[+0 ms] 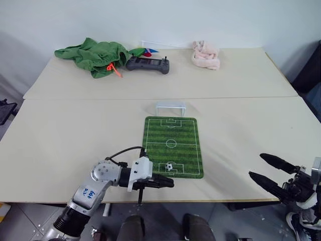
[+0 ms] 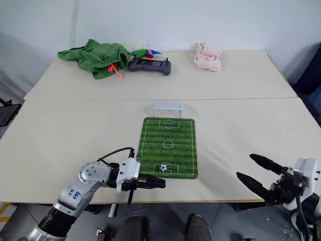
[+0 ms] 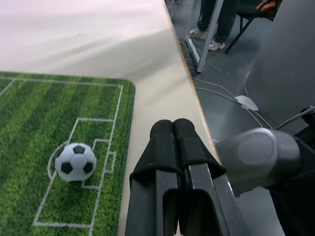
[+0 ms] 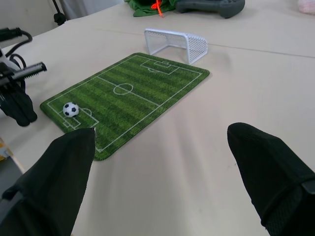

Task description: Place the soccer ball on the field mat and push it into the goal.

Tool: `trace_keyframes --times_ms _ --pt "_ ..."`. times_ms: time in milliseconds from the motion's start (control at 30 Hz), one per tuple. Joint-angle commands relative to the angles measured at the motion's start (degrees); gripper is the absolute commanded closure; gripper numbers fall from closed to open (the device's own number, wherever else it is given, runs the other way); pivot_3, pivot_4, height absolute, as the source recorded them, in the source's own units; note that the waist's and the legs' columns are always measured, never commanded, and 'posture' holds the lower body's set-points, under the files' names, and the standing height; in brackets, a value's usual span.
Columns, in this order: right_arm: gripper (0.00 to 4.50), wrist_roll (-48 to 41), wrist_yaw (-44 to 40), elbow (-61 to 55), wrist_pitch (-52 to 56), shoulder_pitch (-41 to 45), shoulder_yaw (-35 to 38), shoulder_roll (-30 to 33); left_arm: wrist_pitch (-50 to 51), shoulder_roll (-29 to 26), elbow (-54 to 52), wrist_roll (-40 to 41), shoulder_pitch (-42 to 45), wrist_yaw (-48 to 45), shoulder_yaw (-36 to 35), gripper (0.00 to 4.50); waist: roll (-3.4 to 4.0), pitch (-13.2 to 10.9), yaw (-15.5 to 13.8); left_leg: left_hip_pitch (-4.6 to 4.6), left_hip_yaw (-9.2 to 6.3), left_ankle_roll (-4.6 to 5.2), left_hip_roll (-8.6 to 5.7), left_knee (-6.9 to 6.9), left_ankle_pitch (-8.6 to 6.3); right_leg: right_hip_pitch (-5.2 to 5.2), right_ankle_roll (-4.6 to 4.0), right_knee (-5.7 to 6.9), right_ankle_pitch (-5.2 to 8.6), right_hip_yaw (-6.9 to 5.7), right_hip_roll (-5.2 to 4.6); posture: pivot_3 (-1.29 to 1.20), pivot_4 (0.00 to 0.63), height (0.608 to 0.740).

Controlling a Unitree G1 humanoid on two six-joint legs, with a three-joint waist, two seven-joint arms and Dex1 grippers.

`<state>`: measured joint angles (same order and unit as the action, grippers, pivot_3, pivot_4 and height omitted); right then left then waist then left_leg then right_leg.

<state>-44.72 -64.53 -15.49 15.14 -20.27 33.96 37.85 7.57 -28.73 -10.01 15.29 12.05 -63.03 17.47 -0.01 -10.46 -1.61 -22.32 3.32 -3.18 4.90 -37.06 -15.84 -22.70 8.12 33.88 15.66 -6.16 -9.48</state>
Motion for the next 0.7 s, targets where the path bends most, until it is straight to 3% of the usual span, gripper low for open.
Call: trace_keyframes --times_ms 33,467,700 --pt "0.00 -0.97 -0.03 -1.46 -0.30 0.06 1.12 0.24 -1.05 0.69 0.57 -0.98 0.74 0.30 0.85 4.49 0.00 0.00 -0.05 0.00 0.00 0.00 0.00 0.00 0.00 0.00 0.00 0.00 0.00 0.00 0.00 0.00 0.150 0.740" --pt "0.00 -0.21 2.23 1.27 -0.70 7.54 -1.73 -0.34 -0.63 5.77 8.68 -4.13 5.75 10.49 -2.96 4.49 0.00 0.00 0.07 0.01 0.01 0.00 0.00 -0.02 0.00 0.00 0.05 0.03 -0.03 0.00 0.00 0.00 0.150 0.740" --pt "0.00 0.47 5.47 6.16 -1.17 15.78 -1.95 -0.85 -1.16 10.61 17.48 -5.46 14.78 20.78 -9.20 4.49 -0.02 -0.01 -0.03 -0.04 0.01 0.02 -0.02 -0.14 0.01 0.02 0.17 0.03 -0.18 0.00 0.00 0.00 0.150 0.740"
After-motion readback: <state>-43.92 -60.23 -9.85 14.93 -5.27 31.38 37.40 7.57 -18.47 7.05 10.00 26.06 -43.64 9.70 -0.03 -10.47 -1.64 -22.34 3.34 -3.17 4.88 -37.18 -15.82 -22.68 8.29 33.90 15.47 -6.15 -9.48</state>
